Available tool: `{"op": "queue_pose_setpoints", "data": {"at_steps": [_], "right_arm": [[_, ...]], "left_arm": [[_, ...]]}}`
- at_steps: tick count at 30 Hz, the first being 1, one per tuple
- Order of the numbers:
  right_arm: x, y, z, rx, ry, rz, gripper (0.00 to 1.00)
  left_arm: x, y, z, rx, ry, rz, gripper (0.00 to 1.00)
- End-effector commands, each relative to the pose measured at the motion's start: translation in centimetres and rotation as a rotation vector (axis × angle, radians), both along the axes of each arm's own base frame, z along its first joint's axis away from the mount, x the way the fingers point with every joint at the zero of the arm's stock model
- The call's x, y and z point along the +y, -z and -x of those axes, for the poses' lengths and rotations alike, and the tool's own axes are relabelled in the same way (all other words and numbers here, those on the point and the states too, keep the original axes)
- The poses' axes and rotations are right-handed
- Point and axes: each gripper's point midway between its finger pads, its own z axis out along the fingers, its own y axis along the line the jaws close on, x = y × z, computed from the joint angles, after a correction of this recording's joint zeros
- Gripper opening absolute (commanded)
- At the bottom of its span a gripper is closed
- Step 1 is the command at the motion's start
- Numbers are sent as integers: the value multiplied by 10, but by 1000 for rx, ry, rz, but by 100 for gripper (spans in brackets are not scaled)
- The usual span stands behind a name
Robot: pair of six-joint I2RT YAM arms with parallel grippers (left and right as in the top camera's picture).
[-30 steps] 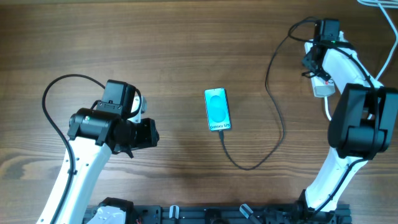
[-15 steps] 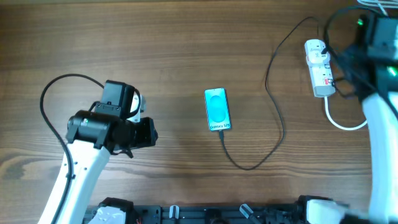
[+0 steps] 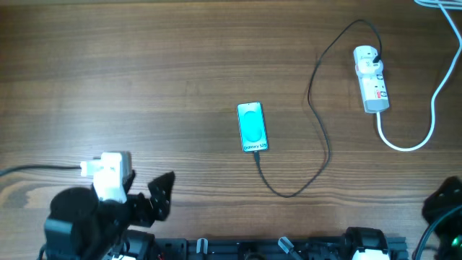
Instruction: Plug charger to phone and switch on socket
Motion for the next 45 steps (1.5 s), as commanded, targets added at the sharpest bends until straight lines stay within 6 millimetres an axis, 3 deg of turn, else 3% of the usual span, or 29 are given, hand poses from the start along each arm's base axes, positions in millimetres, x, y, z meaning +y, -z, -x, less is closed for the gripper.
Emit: {"op": "queue_pose_setpoints", "data": {"at_steps": [1,16,21,23,25,27,31,33,35,40,45], "right_arm": [[0,10,12,47,1,3,97],[2,8,16,22,-1,-3,99],[2,2,50,-119,13,20,99],[7,-15,62,-286,-6,21,99],[13,-36,60,-452,-51,23,99],[18,-41,43,-530,-97,16,99],[57,-46,-34,-693,-394,94,100],[75,-42,-63,-787,-519,110,99],[88,-23,-88,-840,-603,111,100],[102,24,-112,-965,-701,138,99],[100,74,-135,-909,-698,118,100]], "left_arm": [[3,-4,8,-31,-5,3,100],[4,5,15,13,-4,-7,100],[4,5,15,13,-4,-7,100],[4,5,15,13,-4,-7,100],[4,5,15,13,-5,-7,100],[4,5,15,13,-4,-7,100],[4,5,15,13,-4,-7,100],[4,5,15,13,-4,-7,100],[4,5,15,13,-4,-7,100],[4,5,15,13,-5,-7,100],[4,5,15,13,-4,-7,100]]}}
